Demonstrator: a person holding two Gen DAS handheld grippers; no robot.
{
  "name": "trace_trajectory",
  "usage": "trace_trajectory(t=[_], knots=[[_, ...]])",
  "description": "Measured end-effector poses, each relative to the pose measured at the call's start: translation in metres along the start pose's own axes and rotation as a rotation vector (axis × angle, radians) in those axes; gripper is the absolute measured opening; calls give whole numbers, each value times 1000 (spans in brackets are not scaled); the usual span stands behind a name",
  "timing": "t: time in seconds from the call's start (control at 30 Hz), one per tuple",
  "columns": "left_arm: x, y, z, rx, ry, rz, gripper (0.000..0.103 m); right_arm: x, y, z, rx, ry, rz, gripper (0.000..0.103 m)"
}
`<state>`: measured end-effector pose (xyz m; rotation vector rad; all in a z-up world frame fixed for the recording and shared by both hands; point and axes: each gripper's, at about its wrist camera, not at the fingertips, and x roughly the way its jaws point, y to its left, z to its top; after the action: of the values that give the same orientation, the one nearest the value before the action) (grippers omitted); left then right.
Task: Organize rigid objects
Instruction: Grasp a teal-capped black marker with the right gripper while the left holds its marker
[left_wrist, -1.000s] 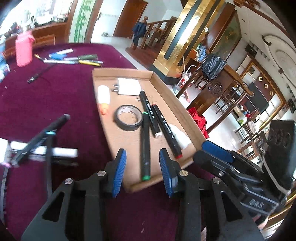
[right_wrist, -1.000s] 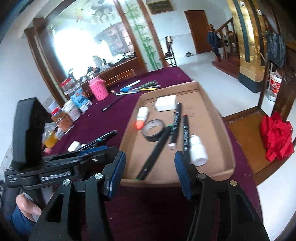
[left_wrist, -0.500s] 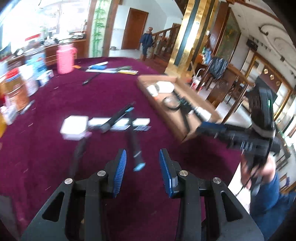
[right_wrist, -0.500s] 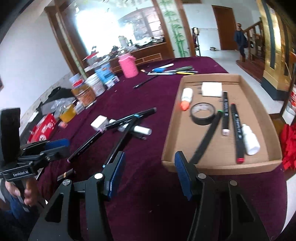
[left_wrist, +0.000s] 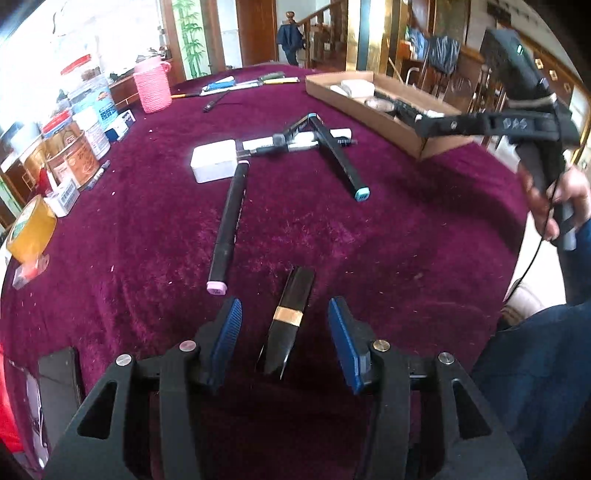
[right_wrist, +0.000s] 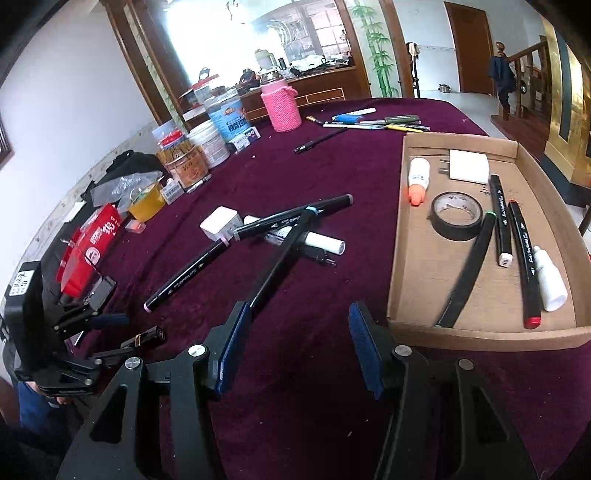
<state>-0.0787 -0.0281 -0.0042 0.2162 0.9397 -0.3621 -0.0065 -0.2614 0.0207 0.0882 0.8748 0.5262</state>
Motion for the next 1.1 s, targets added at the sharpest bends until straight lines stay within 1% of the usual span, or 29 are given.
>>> trace_trajectory(t=[0.07,0.17,0.2,0.23,0.27,0.37,0.43,0.47,0.5,0.6,0.63,0.67,0.7,0.73,0.8,0.83,0.93,1.0,1.1], knots=[[8,0,0,-3,8,-3,48,2,1,0,-1,7,-3,50],[23,0,2,-25,29,13,47,8,4,3,1,26,3,50],[24,1,4,-48,14,2,45,13,6,5,7,42,14,50],[27,3,6,-72,14,-11,38,17,8,8,10,51,23,50],[28,4,8,-85,10,-14,34,20,10,9,11,57,30,50],[34,4,17,-129,1,5,28,41,15,19,26,98,29,50],[37,4,23,-155,-2,15,25,57,17,25,50,124,53,50],[38,4,25,-166,-3,18,22,65,18,27,59,141,50,50],[39,5,25,-176,-5,16,21,74,19,30,66,154,34,50],[39,8,24,-178,-5,7,21,94,20,33,68,183,-1,47],[38,8,23,-176,-5,3,21,98,21,33,65,185,3,42],[35,12,22,-179,-6,-12,21,101,25,33,27,175,-22,34],[33,14,20,-180,-3,-27,22,102,27,33,2,169,-51,28],[28,16,17,-178,5,-47,22,101,26,33,-5,160,-52,22],[16,21,11,-169,0,-60,22,97,24,30,-5,158,-14,16],[11,21,9,-162,-5,-57,24,94,25,28,-16,151,-19,14],[-2,24,2,-146,-8,-46,39,83,27,24,-27,125,-7,14],[-2,21,-1,-114,9,-19,40,76,28,22,-24,113,14,14],[5,18,-3,-97,41,-16,40,70,31,20,-28,99,28,14]])
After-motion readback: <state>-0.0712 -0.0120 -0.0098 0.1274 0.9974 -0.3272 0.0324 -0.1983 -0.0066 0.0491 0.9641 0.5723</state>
